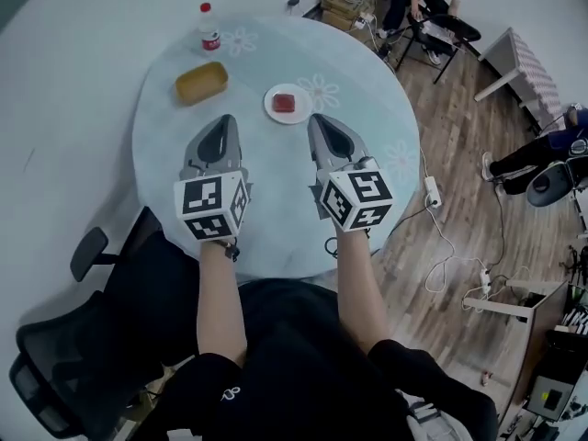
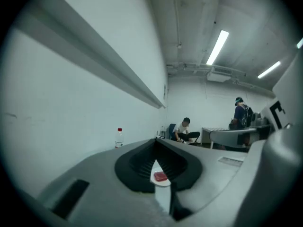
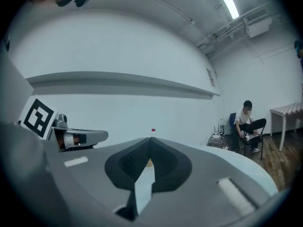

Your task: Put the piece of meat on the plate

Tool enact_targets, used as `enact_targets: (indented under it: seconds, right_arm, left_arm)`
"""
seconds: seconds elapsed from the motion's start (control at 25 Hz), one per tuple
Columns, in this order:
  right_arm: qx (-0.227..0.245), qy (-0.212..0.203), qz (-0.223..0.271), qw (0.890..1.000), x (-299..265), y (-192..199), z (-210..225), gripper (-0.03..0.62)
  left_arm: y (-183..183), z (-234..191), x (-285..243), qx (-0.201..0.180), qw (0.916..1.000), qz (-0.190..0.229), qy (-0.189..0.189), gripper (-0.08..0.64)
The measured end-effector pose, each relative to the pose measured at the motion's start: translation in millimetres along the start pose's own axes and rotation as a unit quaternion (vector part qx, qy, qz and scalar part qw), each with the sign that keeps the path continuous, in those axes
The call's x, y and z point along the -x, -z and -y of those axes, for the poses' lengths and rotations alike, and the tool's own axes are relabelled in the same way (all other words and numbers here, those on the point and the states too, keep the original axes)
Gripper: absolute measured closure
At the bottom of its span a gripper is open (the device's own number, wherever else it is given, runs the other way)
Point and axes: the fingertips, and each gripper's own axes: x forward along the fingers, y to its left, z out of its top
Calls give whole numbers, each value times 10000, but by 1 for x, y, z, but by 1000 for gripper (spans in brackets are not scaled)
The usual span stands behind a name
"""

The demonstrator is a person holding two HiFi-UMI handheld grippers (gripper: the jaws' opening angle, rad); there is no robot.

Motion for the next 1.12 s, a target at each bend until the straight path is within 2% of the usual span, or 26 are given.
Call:
enact_targets:
  seconds: [0.08, 0.16, 0.72, 1.12]
  right_arm:
    - [190, -9, -70, 9998, -3, -2, -13, 583]
    - [312, -38, -33, 9995, -3, -6, -23, 583]
    - [545, 37, -84, 9985, 10, -4, -28, 583]
    - [565, -44, -196, 9982, 2, 6, -35, 583]
  left_arm:
    - [-3, -1, 8, -310, 9994, -31, -174, 565]
    - [-7, 2, 12, -394, 9991, 61, -159, 565]
    - [-8, 24, 8, -118, 9996, 167, 177, 565]
    - [-13, 1, 15, 35, 9998, 198, 96, 565]
